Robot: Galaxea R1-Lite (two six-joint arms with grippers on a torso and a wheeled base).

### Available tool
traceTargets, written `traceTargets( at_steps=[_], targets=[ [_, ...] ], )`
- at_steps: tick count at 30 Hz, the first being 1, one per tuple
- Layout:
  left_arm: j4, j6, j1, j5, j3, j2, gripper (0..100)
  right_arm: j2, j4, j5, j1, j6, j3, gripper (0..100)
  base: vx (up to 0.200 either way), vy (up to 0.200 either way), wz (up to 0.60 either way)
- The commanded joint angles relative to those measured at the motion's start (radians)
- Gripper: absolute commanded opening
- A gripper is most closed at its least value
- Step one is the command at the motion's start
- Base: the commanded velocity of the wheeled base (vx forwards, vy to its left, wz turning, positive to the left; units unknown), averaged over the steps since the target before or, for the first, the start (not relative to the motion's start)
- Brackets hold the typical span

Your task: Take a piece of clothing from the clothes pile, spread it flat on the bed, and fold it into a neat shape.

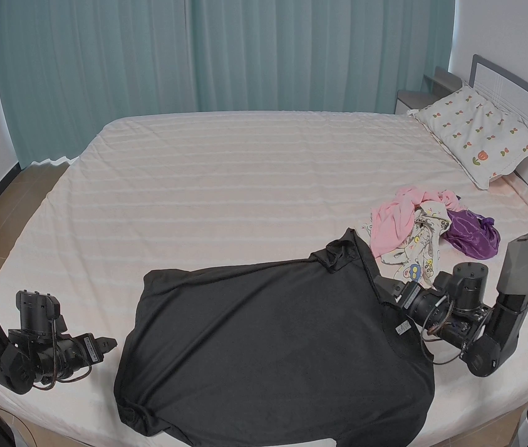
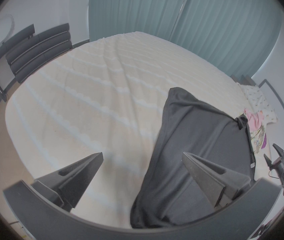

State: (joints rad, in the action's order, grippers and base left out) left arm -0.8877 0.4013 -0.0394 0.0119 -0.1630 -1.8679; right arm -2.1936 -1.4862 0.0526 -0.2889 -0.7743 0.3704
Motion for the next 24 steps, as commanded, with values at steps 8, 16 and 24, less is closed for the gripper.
traceTargets(
  at_steps=[8,16,24],
  targets=[
    [-0.005,0.326,0.072,-0.132,-0.001,0.024,100,-0.149,0.339,-0.008,-0.075,-0.168,0.453,100,0.0,0.0,0.0],
    [-0.007,0.473,0.102,-0.165,0.005,0.021,100,-0.262,0.567,-0.01,-0.081,-0.206,0.723,100,0.0,0.0,0.0],
    [-0.013,0.508,0.105,-0.214,0.031,0.021,100,-0.38,0.721,-0.042,-0.076,-0.201,0.941,100,0.0,0.0,0.0]
  ],
)
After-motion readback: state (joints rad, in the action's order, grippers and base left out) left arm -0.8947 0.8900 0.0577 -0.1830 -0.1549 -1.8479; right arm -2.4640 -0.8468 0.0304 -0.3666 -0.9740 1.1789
